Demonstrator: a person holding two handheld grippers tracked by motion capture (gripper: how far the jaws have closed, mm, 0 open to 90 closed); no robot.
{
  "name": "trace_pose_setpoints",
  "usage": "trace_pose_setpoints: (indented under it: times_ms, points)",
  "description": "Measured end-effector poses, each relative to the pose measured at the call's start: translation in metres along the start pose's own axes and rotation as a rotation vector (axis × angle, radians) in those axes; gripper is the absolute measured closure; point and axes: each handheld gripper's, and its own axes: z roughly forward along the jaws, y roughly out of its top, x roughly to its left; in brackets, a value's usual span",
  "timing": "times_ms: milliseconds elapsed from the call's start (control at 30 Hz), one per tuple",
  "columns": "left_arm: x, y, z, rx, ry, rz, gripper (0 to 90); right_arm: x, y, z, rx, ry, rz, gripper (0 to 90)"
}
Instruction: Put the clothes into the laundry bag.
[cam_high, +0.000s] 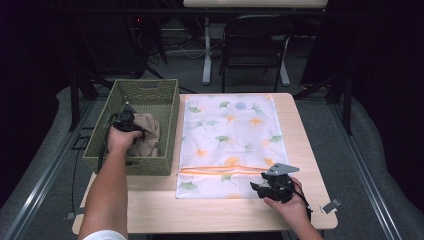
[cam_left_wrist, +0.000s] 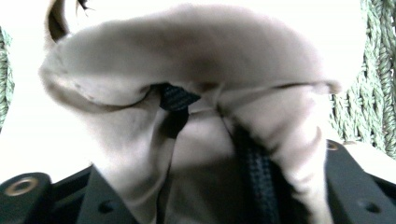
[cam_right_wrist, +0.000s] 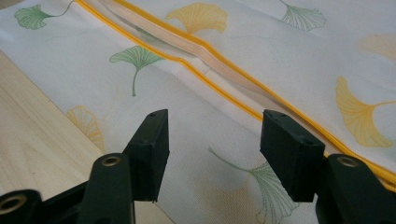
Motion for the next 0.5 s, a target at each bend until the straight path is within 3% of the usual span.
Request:
trace_pose_setpoints:
  times_ms: [500]
  points:
    - [-0.0017, 0.0004, -0.0102, -0.046, 0.008, 0.014, 58.9, -0.0006, 0.0002, 0.0, -0.004, 0.005, 0.004, 42.2]
